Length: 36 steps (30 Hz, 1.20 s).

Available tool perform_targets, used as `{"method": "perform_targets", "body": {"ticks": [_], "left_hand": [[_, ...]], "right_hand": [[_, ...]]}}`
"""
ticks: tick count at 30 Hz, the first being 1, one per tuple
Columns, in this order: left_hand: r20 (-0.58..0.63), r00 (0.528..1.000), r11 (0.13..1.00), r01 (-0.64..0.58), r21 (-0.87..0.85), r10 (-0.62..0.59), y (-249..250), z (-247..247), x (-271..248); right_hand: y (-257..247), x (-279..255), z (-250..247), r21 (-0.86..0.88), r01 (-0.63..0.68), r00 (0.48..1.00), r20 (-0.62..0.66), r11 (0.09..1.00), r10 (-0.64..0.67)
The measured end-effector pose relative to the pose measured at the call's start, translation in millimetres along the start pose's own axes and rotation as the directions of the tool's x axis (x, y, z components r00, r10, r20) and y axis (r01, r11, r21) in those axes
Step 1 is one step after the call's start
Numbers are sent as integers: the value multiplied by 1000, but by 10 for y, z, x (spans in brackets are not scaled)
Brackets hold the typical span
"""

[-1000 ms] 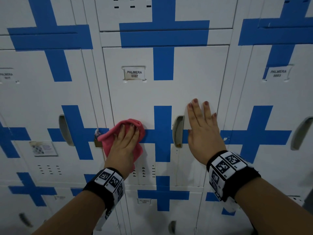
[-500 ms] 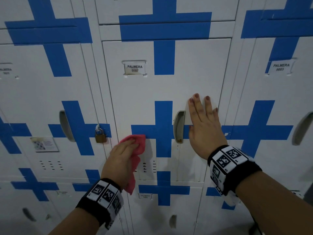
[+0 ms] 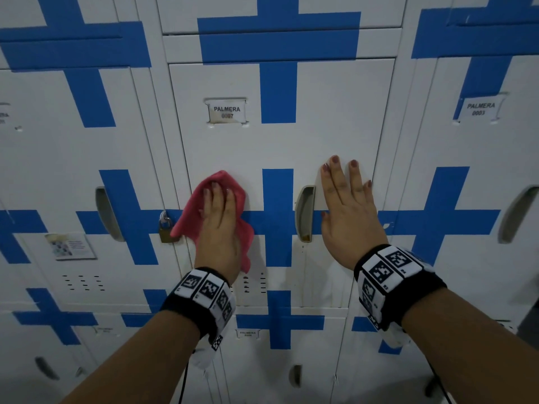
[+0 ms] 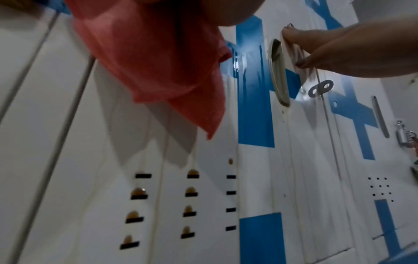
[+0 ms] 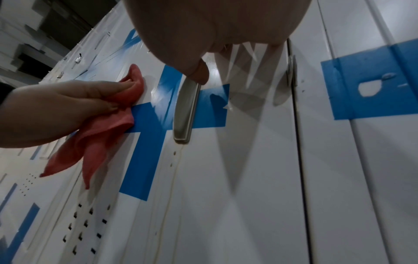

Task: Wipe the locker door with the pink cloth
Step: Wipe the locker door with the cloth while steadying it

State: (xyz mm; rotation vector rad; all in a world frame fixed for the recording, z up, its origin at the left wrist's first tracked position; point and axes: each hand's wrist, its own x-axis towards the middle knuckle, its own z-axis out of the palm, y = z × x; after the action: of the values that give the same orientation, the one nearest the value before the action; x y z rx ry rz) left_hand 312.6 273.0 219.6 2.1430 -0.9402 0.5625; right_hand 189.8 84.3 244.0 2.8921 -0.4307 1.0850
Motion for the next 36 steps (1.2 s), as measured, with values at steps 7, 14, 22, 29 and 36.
{"method": "perform_targets", "body": {"ticks": [7,14,22,29,36], "left_hand": [[64,991,987,-122,105,116,100,197,-2],[77,966,957,-255,138,246,192,344,-24],[165,929,915,-359,186,331,280,473,-41],[197,881,860,-466,207,430,127,459,-128],[309,832,776,-547,313,461,-6,470,-278]], "right_hand": [[-1,4,10,-21,3,1000,-6,1000,-3],[-12,2,21,-28,-1,1000,-9,1000,1],[-9,-3,22,-22,3,1000,-12,1000,-4],[-7,-7,9,-20,12,1000,-9,1000,-12],[1,-8,15,-18,15,1000,-16,1000,-15]]}}
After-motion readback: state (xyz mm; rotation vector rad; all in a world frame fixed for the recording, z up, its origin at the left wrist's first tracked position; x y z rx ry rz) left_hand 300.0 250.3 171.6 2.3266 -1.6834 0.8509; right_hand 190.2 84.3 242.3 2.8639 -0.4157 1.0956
